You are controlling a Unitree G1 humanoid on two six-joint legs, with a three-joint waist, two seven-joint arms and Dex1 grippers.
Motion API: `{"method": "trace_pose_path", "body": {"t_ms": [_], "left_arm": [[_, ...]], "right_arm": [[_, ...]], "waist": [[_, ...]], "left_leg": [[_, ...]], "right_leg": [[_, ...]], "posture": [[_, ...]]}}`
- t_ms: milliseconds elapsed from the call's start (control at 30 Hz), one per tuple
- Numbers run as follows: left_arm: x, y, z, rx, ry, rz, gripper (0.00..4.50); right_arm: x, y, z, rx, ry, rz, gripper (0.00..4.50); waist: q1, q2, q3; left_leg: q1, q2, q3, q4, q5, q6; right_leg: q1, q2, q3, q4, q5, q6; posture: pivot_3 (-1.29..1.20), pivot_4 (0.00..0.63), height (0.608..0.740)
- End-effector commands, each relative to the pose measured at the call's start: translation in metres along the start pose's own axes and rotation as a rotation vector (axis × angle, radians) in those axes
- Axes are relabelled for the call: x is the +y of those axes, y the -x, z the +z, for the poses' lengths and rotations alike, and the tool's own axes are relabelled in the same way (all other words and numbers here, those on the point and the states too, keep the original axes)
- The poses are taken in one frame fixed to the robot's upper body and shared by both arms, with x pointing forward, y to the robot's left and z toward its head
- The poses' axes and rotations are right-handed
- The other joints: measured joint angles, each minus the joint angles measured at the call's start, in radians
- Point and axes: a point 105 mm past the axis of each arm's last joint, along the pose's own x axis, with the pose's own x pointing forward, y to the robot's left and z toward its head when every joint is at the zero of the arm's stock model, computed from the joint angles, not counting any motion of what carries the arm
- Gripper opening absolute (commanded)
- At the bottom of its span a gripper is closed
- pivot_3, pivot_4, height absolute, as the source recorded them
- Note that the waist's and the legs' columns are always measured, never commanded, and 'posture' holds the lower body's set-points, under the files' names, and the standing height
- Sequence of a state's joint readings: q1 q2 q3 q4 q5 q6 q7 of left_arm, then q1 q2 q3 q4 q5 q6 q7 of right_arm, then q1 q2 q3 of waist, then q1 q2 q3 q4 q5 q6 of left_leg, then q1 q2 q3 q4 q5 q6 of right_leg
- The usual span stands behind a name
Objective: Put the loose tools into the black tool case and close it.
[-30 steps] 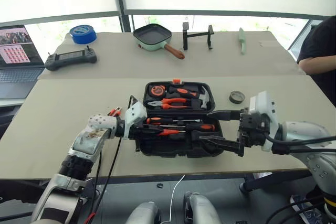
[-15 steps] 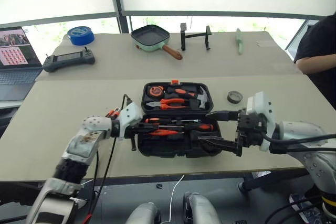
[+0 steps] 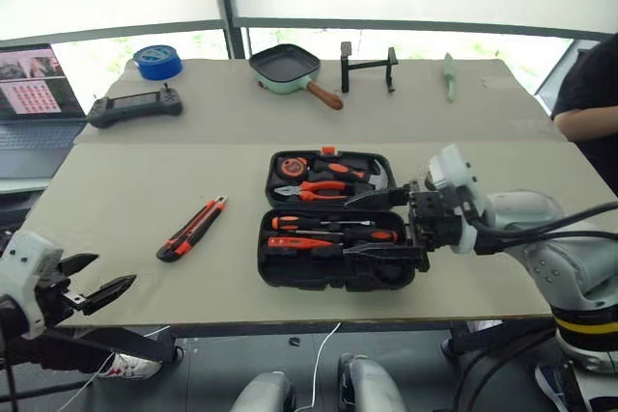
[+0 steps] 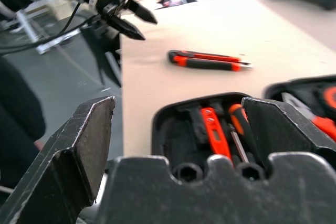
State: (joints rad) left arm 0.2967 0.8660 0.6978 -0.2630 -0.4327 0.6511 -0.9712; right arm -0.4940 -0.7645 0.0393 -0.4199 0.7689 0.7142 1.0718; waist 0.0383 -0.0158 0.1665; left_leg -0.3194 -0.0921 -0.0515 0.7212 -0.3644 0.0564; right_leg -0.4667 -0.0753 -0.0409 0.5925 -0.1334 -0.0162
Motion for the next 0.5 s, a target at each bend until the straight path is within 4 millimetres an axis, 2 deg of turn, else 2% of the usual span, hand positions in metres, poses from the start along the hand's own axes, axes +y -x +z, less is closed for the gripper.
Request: {"method": "trace_pose_path", "body": {"t_ms": [33,133,333,500], "left_arm": [[-0.011,-0.015,0.019,0.0,-0.056,-0.089,4.46],[-0.016,-0.035,0.024,0.042,-0.067,-0.143,4.46],[-0.007,-0.076,0.021,0.177,-0.103,-0.114,4.46],[-0.006,-0.102,0.01,0.27,-0.144,-0.12,4.46]], "right_arm": [[0.002,-0.002,0.008,-0.015,0.048,0.02,4.5],[0.005,-0.004,0.007,-0.014,0.054,0.023,4.5],[0.007,-0.008,0.004,-0.007,0.081,-0.007,4.5],[0.012,-0.008,0.003,-0.004,0.083,-0.025,4.5]], "waist": [[0.003,0.0,0.0],[-0.002,0.0,0.0],[-0.028,0.0,0.0],[-0.04,0.0,0.0]], "left_leg": [[0.002,0.0,-0.001,0.0,0.0,0.0],[0.003,0.0,0.0,-0.001,0.0,0.0],[0.001,-0.001,0.0,-0.005,0.002,-0.002],[0.001,-0.001,0.001,-0.006,0.002,-0.002]], "right_leg": [[0.002,0.0,0.0,0.0,0.0,0.0],[0.001,0.0,0.0,0.001,0.0,0.0],[-0.003,0.001,-0.001,0.001,0.0,-0.001],[-0.006,0.002,-0.001,0.001,0.0,-0.001]], "posture": [[0.0,0.15,0.74],[0.0,0.15,0.74],[0.0,0.15,0.74],[0.0,0.15,0.74]]}}
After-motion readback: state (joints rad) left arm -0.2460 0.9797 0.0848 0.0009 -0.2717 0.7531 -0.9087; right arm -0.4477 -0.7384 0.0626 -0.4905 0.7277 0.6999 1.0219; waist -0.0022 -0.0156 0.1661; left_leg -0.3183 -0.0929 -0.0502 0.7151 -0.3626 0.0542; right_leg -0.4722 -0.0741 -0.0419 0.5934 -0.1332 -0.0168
